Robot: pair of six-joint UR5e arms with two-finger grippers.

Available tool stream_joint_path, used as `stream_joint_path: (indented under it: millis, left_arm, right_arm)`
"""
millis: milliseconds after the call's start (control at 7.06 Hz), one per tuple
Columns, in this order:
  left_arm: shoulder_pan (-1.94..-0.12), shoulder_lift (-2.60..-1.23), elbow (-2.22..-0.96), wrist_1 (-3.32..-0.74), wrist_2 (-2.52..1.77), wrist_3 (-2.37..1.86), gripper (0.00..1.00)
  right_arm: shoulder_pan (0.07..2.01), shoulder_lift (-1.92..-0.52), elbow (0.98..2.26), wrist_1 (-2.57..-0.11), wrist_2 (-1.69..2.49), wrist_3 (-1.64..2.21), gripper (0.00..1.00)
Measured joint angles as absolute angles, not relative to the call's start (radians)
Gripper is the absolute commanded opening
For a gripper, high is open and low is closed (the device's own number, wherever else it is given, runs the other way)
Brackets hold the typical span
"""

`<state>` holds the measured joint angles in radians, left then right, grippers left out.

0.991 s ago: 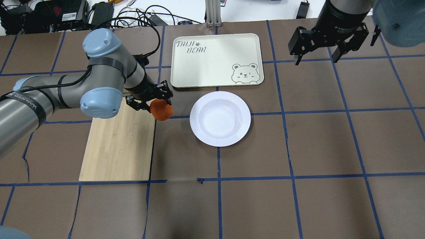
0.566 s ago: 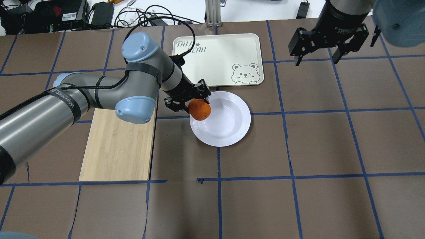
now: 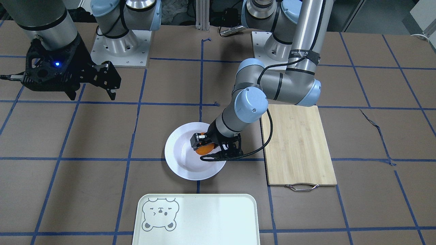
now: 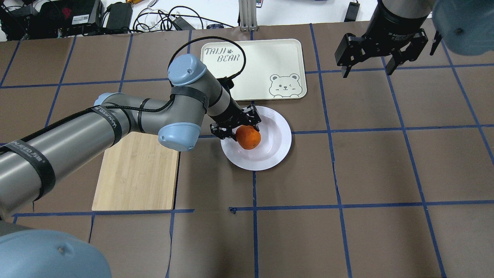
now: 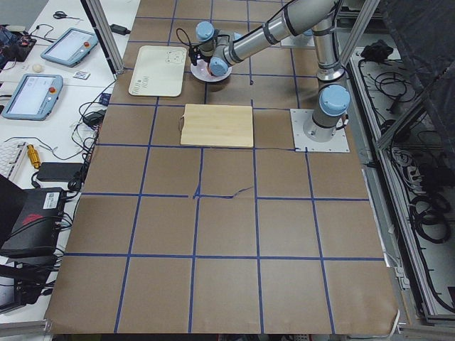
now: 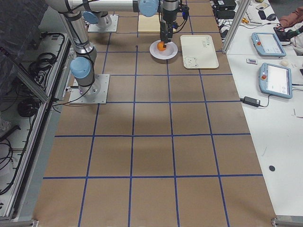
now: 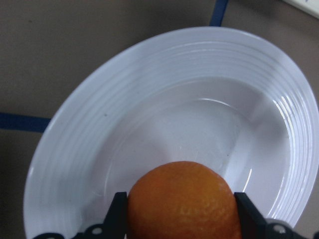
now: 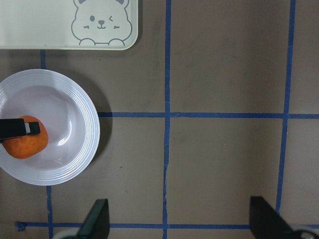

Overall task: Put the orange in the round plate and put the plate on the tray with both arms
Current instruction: 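Open and raise the left gripper while the right gripper reaches the plate rim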

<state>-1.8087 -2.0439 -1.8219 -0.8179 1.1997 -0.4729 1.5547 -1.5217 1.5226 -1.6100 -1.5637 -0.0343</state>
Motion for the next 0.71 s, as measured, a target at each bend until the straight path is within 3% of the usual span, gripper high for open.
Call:
stream_joint_path:
  millis: [425, 708]
  left_arm:
    - [-1.808, -1.982, -1.741, -0.913, 1.214, -0.435, 1.00]
    - [-1.793, -1.868, -1.600, -1.250, 1.304, -0.394, 1.00]
  right_arm:
    - [1.545, -1.509, 1.524, -1.632, -1.533, -0.037, 1.00]
    - [1.535, -1.446, 1.531, -1.709, -1.391, 0.004, 1.00]
